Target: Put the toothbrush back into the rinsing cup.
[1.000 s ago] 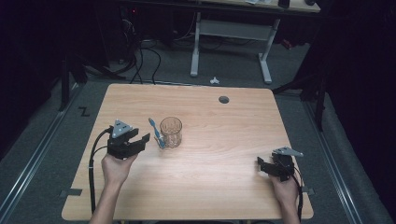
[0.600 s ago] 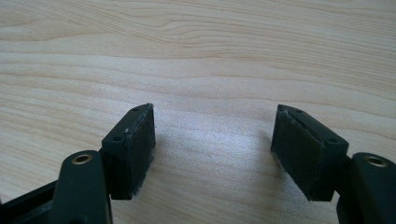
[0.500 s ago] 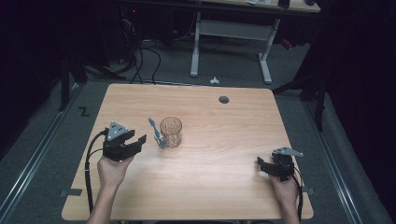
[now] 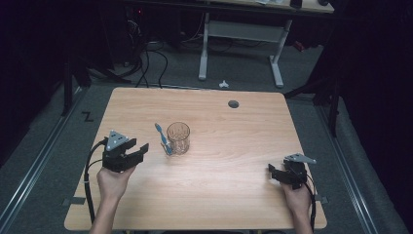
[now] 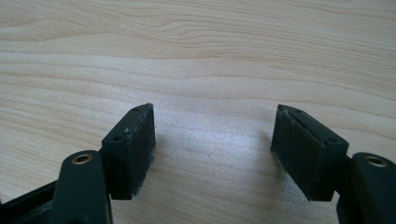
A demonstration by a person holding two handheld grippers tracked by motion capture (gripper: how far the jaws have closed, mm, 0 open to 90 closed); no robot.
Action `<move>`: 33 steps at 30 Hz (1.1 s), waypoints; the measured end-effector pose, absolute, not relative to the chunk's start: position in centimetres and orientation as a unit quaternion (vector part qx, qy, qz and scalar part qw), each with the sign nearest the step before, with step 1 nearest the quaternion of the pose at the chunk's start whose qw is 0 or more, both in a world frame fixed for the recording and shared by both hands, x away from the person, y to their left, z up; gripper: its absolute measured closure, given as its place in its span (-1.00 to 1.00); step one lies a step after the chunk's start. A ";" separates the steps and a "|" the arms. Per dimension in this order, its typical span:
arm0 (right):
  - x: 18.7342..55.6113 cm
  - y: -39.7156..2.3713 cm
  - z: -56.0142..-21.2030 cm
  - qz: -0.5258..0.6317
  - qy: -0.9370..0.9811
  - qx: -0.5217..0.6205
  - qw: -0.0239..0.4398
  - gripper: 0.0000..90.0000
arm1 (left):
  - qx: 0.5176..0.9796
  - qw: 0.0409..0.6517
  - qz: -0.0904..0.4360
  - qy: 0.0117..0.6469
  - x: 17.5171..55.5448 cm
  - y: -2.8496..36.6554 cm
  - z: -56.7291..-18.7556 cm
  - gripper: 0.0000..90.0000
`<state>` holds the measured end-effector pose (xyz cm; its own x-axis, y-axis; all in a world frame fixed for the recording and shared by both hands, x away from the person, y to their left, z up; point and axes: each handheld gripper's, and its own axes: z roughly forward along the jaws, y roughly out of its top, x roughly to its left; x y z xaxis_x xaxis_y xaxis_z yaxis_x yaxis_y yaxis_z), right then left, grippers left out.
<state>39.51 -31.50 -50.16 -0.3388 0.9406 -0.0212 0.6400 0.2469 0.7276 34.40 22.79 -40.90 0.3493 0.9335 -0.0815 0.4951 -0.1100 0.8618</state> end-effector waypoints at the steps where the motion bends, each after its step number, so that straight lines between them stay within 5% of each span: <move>1: 39.5 -31.5 -50.2 0.319 0.754 0.524 0.236 -0.32 | 0.700 0.430 0.255 0.510 34.4 22.8 -40.9 0.08; 33: 39.5 -31.5 -50.2 0.319 0.754 0.524 0.236 -0.32 | 0.679 0.430 0.242 0.544 33.5 24.4 -43.1 0.09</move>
